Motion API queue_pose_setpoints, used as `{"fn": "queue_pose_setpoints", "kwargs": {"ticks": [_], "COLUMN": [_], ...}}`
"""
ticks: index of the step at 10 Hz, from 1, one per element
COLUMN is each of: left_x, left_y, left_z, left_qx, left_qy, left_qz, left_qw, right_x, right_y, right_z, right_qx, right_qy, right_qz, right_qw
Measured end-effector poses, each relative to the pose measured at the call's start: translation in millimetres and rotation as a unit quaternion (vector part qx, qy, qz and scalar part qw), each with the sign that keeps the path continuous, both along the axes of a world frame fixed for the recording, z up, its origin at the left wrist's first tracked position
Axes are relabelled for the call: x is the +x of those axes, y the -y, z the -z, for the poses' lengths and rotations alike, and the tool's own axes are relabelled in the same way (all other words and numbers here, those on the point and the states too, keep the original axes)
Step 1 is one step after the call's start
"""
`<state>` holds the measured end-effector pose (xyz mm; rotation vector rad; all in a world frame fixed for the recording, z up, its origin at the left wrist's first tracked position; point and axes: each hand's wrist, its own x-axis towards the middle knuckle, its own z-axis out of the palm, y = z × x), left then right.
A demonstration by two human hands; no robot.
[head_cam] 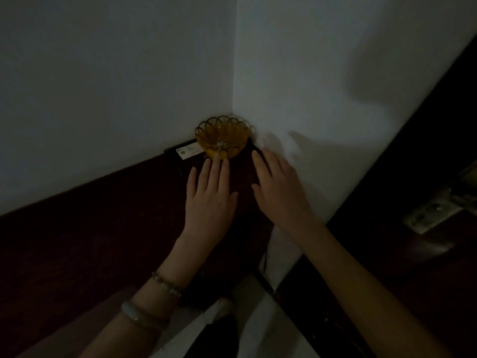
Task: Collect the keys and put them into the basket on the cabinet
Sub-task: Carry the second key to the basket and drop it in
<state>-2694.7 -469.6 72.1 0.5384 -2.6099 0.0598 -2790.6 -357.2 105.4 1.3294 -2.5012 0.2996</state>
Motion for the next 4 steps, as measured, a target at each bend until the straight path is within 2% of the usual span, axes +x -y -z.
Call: {"fn": "queue_pose_setpoints", "kwargs": {"ticks": [2, 4], "left_x": [80.7, 144.2], "left_y": [-49.5, -75.1], "left_z": [-16.6, -33.4], "left_qx": [-0.018, -0.022], "left_qy": [0.02, -0.006], "left_qz": [0.008, 0.006], "left_qw": [1.0, 1.0], "right_x": [83.8, 145.8], "right_y": [-50.1, -79.6], "right_z": [-11.6, -28.6], "right_qx": [-0.02, -0.042], "right_qy": [0.006, 0.001], "right_qz": [0.017, 0.012], "right_qw": [1.0, 0.999]}}
